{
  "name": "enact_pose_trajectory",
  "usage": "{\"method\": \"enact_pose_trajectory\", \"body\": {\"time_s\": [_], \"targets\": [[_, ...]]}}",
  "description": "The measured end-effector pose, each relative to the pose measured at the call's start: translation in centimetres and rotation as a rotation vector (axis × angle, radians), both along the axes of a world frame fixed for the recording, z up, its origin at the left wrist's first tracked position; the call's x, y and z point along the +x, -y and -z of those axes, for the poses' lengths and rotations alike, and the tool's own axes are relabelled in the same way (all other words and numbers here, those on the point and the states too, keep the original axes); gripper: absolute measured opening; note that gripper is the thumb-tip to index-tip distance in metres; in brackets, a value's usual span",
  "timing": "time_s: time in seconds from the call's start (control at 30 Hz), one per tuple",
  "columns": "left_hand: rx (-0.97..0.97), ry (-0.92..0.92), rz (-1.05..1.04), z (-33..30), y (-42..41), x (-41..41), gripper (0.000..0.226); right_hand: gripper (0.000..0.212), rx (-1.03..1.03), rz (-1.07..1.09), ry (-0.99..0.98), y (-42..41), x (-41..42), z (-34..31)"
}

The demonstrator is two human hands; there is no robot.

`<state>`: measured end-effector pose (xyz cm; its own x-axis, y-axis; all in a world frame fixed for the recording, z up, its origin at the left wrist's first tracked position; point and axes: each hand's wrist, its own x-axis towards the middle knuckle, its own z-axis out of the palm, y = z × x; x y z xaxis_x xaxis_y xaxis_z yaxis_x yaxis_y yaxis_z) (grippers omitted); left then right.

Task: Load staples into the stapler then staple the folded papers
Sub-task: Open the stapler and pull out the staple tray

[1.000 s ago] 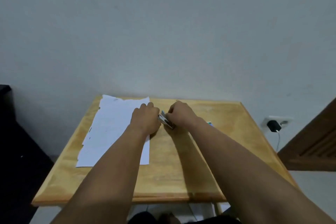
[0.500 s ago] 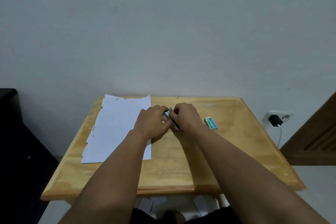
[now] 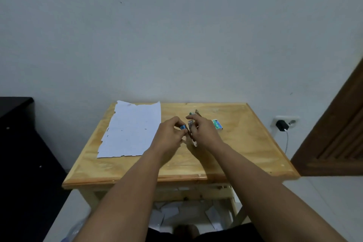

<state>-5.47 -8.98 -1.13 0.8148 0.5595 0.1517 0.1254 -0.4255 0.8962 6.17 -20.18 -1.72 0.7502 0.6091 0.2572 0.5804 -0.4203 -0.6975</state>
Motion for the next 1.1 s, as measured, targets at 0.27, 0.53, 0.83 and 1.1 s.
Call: {"method": "enact_pose_trajectory", "body": {"time_s": [0.27, 0.53, 0.83, 1.1], "targets": [[0.355, -0.099, -0.140, 1.4, 0.6, -2.0, 0.017, 0.022, 0.450, 0.298, -0.722, 3.7, 0.6, 1.4], [0.974, -0.175, 0.030, 3.5, 1.6, -0.2, 0.039, 0.013, 0.490, 0.178, -0.834, 4.1, 0.5, 0.9], [1.042, -0.171, 0.106, 3.9, 2.3, 2.0, 0.047, 0.056, 0.435, 0.112, -0.813, 3.8, 1.8, 1.2], [0.971, -0.274, 0.195, 4.4, 1.4, 2.1, 0.061, 0.031, 0.383, 0.016, -0.837, 4.5, 2.5, 1.4]]}}
